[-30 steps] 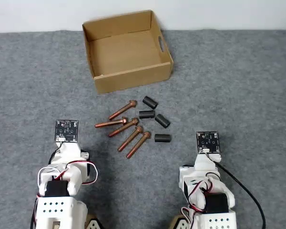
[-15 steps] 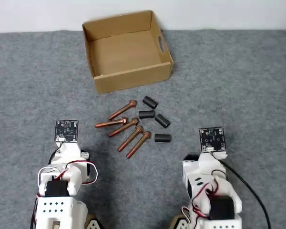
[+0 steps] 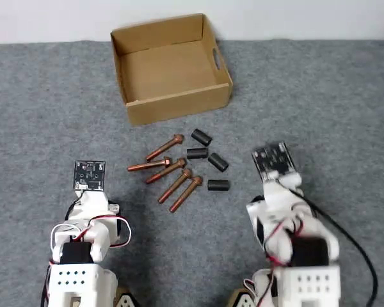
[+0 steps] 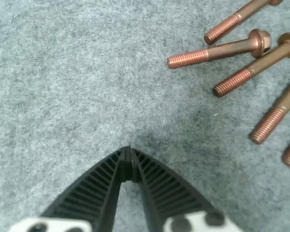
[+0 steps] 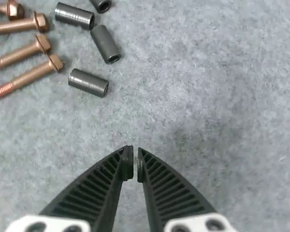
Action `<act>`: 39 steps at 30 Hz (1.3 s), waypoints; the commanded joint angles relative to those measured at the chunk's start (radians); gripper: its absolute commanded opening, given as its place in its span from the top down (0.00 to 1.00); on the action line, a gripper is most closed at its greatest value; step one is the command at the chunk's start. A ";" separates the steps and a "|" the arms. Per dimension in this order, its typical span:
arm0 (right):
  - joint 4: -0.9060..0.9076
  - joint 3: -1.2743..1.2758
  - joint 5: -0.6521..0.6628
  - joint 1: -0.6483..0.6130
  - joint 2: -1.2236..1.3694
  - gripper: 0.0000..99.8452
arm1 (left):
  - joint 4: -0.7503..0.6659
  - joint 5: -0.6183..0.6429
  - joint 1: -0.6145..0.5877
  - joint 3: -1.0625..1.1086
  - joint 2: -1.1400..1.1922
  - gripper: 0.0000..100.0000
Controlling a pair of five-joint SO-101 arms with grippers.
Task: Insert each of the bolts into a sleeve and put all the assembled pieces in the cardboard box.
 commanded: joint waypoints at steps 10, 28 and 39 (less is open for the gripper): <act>-0.050 -0.385 0.559 -0.090 0.651 0.99 | -0.025 -0.003 -0.002 -0.004 0.000 1.00; -0.044 -0.692 0.683 -0.280 1.158 0.78 | -0.025 -0.003 -0.002 -0.004 0.000 1.00; -0.053 -0.807 0.683 -0.277 1.395 0.78 | -0.025 -0.003 -0.002 -0.004 0.000 1.00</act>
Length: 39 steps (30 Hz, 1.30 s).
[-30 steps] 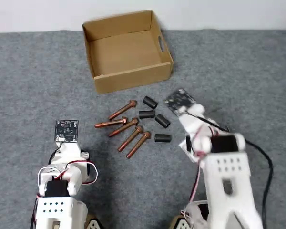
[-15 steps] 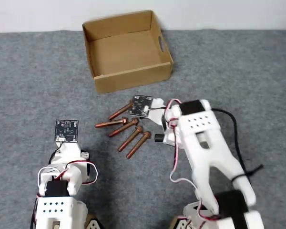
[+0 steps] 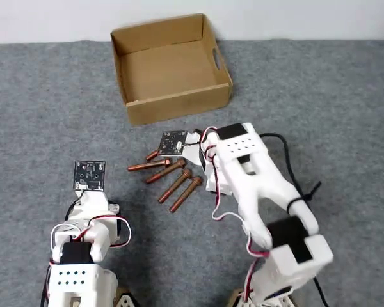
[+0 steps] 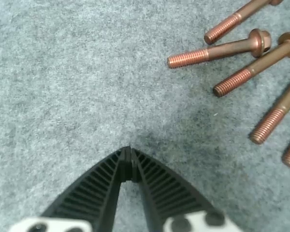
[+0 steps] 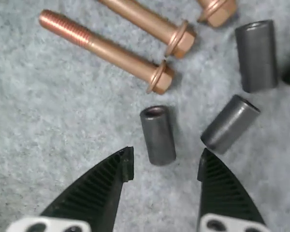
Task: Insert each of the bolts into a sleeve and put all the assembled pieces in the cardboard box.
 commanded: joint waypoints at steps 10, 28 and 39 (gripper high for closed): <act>-0.004 -0.219 0.005 0.016 0.249 0.81 | -0.025 -0.003 -0.002 -0.004 0.000 1.00; 0.120 -0.233 -0.086 0.031 0.113 0.99 | -0.025 -0.003 -0.002 -0.004 0.000 1.00; 0.308 -0.232 -0.493 0.050 -0.137 0.99 | -0.025 -0.003 -0.002 -0.004 0.000 1.00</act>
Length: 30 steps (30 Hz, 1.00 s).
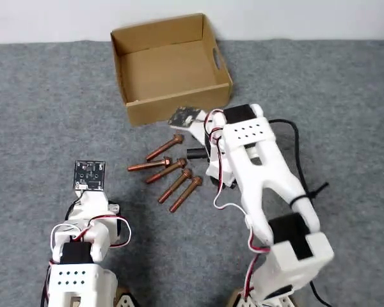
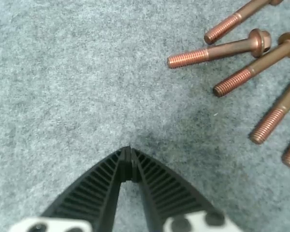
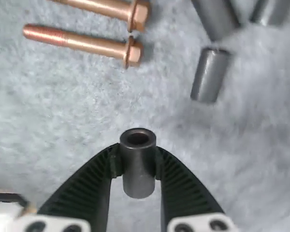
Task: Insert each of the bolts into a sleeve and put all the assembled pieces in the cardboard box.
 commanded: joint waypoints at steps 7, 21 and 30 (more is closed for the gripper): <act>0.097 -0.021 -0.531 0.016 -0.242 0.99 | -0.025 -0.003 -0.002 -0.004 0.000 1.00; 0.133 0.057 -0.842 0.223 -0.504 0.99 | -0.025 -0.003 -0.002 -0.004 0.000 1.00; 0.131 0.253 -0.842 0.229 -0.800 0.99 | -0.025 -0.003 -0.002 -0.004 0.000 1.00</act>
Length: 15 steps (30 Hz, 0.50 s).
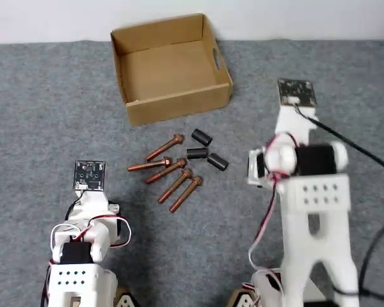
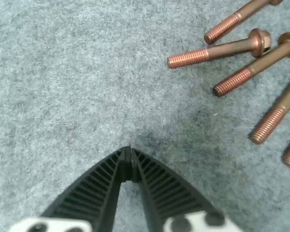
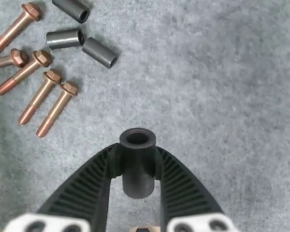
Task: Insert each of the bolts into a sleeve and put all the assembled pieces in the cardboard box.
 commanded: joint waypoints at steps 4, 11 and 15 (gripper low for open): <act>0.002 0.124 -0.012 0.010 -0.203 0.99 | -0.025 -0.006 0.002 -0.004 0.000 1.00; 0.007 0.305 -0.011 0.010 -0.377 0.99 | -0.026 -0.006 0.003 -0.004 0.000 1.00; -0.004 0.364 -0.011 0.016 -0.467 0.99 | -0.003 -0.008 -0.006 -0.051 0.000 1.00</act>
